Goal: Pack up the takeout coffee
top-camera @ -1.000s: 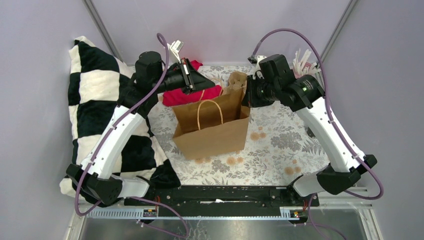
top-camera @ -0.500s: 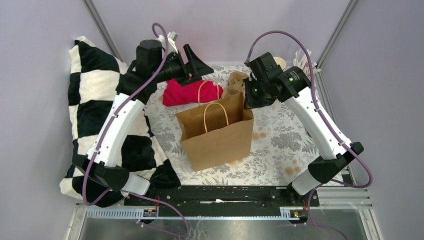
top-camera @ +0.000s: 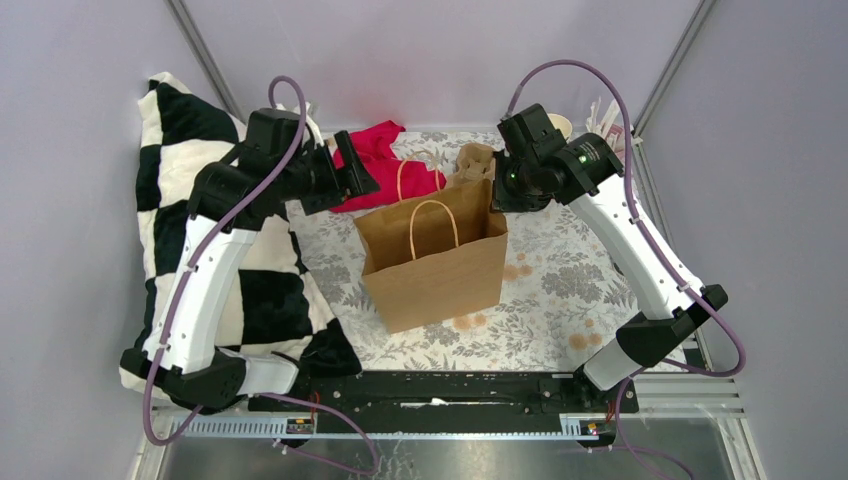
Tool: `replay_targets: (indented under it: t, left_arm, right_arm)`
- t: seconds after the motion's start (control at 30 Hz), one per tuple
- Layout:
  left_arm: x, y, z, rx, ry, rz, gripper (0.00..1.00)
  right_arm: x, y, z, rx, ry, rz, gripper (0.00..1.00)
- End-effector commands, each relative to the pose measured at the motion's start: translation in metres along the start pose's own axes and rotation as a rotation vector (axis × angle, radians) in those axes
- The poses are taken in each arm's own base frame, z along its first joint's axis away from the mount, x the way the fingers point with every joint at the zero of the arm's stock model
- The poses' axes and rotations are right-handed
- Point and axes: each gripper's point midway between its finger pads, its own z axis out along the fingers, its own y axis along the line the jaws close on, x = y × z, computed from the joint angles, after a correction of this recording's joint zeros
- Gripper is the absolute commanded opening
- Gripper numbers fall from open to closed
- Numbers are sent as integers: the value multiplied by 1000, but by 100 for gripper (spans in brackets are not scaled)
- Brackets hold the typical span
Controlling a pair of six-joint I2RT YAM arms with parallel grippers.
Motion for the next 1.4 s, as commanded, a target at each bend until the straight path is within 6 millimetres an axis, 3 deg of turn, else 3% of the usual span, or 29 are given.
replay_targets:
  t: [0.0, 0.23, 0.53, 0.6, 0.83, 0.9, 1.1, 1.23, 1.37]
  left_arm:
    - [33, 30, -11, -160, 90, 15, 83]
    - [66, 26, -2, -201, 188, 59, 76]
    - [77, 34, 12, -275, 239, 136, 38]
    - [81, 36, 13, -280, 259, 142, 37]
    - [91, 29, 13, -251, 300, 154, 55]
    - [91, 28, 13, -249, 299, 156, 55]
    - [87, 36, 16, -283, 282, 185, 28]
    - [76, 27, 12, -252, 235, 193, 17]
    - [75, 22, 14, -226, 226, 195, 6]
  right_arm:
    - [-20, 0, -7, 8, -95, 40, 0]
    - [-20, -1, -1, 16, -86, 44, 0]
    - [-21, -4, -3, 23, -108, 53, 0]
    - [-21, -4, -3, 25, -111, 55, 0]
    - [-23, -3, 1, 29, -114, 54, 0]
    - [-24, -3, 2, 29, -113, 51, 0]
    - [-25, -6, 2, 44, -121, 48, 0]
    - [-24, -10, 2, 61, -127, 41, 5]
    - [-26, -12, 2, 69, -131, 7, 23]
